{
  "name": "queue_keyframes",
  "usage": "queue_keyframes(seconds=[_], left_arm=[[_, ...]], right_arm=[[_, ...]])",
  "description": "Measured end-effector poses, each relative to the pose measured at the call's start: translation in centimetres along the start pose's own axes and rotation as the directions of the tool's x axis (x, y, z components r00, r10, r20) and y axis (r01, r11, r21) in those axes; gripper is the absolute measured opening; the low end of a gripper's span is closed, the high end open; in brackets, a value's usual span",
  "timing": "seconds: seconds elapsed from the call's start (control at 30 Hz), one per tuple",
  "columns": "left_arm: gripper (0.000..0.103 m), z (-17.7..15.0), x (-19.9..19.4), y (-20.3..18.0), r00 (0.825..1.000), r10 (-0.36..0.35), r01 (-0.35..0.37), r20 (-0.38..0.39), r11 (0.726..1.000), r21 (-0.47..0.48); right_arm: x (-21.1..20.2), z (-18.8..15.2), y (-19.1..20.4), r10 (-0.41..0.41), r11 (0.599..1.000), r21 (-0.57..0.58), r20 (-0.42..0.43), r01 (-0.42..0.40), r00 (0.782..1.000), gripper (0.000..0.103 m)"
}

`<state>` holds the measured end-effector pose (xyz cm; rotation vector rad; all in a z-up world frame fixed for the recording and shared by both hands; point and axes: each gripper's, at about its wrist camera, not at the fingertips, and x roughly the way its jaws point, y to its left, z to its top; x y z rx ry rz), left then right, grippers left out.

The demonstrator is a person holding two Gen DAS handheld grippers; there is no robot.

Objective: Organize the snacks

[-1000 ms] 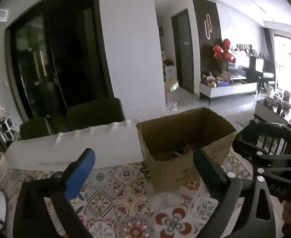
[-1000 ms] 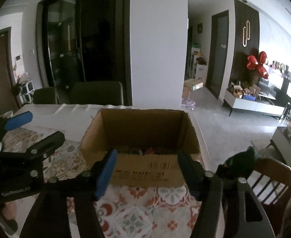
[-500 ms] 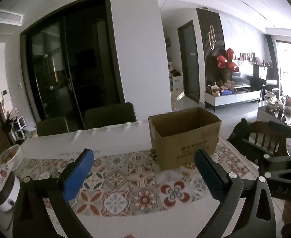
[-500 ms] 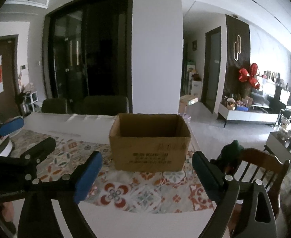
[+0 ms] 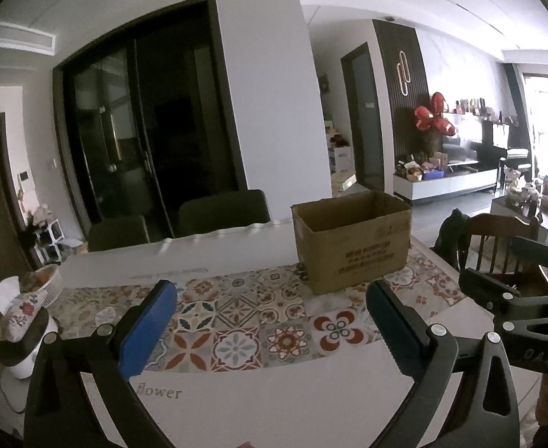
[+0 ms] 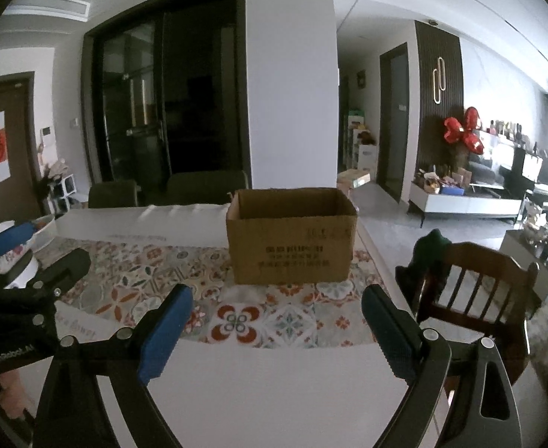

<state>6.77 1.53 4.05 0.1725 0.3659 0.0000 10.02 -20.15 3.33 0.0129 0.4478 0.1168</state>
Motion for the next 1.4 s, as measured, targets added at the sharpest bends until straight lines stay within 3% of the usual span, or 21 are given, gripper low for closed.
queue_keyframes(seconds=[0.53, 1.4], left_arm=[[0.103, -0.4, -1.0, 0.2, 0.999, 0.030, -0.029, 0.031, 1.000, -0.004], [0.103, -0.7, -0.8, 0.2, 1.000, 0.001, -0.001, 0.012, 1.000, -0.020]], right_arm=[[-1.5, -1.2, 0.2, -0.025, 1.000, -0.012, 0.001, 0.025, 1.000, 0.093], [-1.6, -1.6, 0.6, -0.027, 0.999, -0.021, -0.001, 0.027, 1.000, 0.093]])
